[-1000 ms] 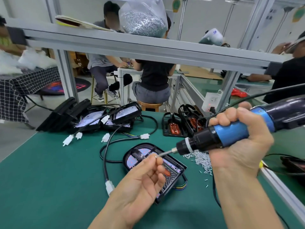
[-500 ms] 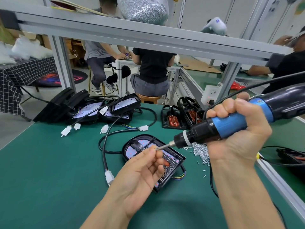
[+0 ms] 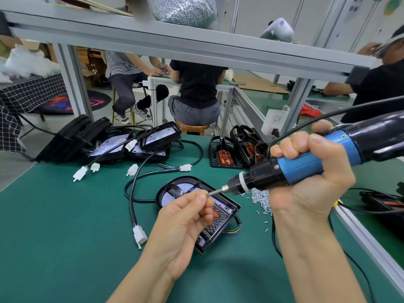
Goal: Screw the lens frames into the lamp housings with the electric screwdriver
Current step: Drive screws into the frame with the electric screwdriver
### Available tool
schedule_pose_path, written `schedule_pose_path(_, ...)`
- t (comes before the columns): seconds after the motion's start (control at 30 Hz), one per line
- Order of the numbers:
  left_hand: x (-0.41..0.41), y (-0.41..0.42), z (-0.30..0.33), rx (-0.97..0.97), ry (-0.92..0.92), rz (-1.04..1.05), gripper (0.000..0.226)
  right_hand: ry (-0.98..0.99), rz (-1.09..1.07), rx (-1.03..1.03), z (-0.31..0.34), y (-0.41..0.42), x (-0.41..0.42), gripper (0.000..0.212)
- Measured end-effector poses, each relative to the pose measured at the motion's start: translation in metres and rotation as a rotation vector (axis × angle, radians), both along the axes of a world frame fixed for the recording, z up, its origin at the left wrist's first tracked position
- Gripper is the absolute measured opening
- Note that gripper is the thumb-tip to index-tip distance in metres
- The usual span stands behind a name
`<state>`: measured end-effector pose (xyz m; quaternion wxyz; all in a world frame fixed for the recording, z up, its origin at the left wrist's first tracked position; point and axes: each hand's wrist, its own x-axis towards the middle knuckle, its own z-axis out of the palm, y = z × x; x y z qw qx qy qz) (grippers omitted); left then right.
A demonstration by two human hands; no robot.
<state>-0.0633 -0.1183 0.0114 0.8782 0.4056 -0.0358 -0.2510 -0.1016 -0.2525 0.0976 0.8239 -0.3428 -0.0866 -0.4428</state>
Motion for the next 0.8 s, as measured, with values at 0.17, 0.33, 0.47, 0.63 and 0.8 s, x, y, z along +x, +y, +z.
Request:
schedule_pose_path(0.17,0.003,-0.004,-0.002,0.061,-0.046,0.03,0.013,0.032,-0.03,0.073,-0.006,-0.007,0.002,0.018)
schedule_pose_path(0.33,0.007,-0.001,-0.003,0.111,-0.105,0.058,0.012,0.026,-0.021,0.132,-0.008,-0.012,0.006,0.016)
schedule_pose_path(0.47,0.009,0.001,-0.002,0.127,-0.126,0.034,0.016,0.025,-0.021,0.142,-0.01,-0.014,0.009,0.018)
schedule_pose_path(0.63,0.03,0.021,-0.007,0.281,-0.223,0.179,0.028,0.021,-0.02,0.14,-0.012,-0.02,0.014,0.019)
schedule_pose_path(0.8,0.087,0.042,-0.032,1.044,-0.359,0.307,0.03,0.053,-0.049,0.098,-0.017,-0.023,0.023,0.021)
